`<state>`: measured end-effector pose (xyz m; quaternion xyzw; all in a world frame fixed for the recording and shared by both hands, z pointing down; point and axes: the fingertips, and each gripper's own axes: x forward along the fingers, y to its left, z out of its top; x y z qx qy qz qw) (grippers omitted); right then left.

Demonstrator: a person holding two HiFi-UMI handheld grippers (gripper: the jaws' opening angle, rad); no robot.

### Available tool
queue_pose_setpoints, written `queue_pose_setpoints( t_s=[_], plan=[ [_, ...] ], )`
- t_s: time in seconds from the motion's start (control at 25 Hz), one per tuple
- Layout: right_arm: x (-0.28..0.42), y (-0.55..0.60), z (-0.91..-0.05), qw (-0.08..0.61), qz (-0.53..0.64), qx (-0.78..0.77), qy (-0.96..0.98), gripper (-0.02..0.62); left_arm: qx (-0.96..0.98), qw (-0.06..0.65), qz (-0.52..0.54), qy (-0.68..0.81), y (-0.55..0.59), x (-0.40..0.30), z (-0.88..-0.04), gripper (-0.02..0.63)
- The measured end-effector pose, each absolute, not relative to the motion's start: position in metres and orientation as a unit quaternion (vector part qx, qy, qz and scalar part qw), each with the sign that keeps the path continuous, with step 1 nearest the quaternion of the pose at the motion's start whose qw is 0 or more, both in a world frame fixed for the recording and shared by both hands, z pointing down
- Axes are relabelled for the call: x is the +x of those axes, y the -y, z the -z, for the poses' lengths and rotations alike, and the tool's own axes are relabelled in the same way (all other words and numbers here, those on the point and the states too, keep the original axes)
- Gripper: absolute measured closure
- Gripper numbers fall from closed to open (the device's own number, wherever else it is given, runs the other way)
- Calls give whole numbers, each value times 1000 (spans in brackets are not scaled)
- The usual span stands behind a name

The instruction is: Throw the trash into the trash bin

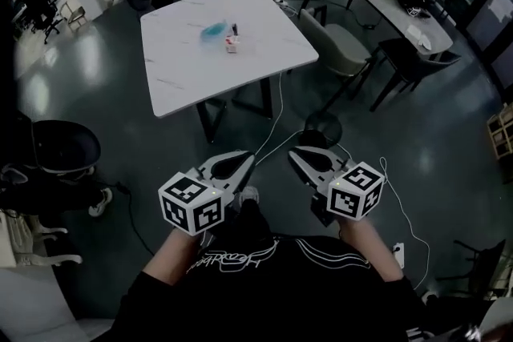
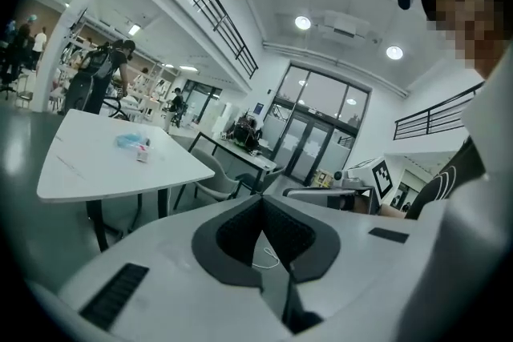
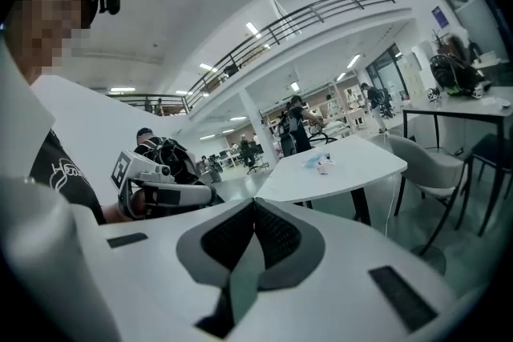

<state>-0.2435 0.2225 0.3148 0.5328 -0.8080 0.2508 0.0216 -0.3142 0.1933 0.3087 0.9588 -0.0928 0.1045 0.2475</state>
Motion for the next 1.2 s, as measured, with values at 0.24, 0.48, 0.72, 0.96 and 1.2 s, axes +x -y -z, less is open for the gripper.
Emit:
queue_pose_setpoints(
  t_s=[0.24,0.48,0.72,0.96,1.2],
  plan=[
    [-213,-108,-344,40,-274,519,809,563,948,281,-111,98,-69,-279,-336,601],
    [-188,-22,-349,81,-260,520,810,563,941,301,-122,97,20,-259,-346,601],
    [-165,12,-346,65,-269,524,805,563,938,303,-122,118,70,-249,-349,601],
    [-145,45,-359,83,-275,508,812,563,934,306,-127,132,96,-233,-355,601],
    [-116,92,-367,92,-276,500,816,563,926,317,-144,148,121,-212,-365,601]
  ],
)
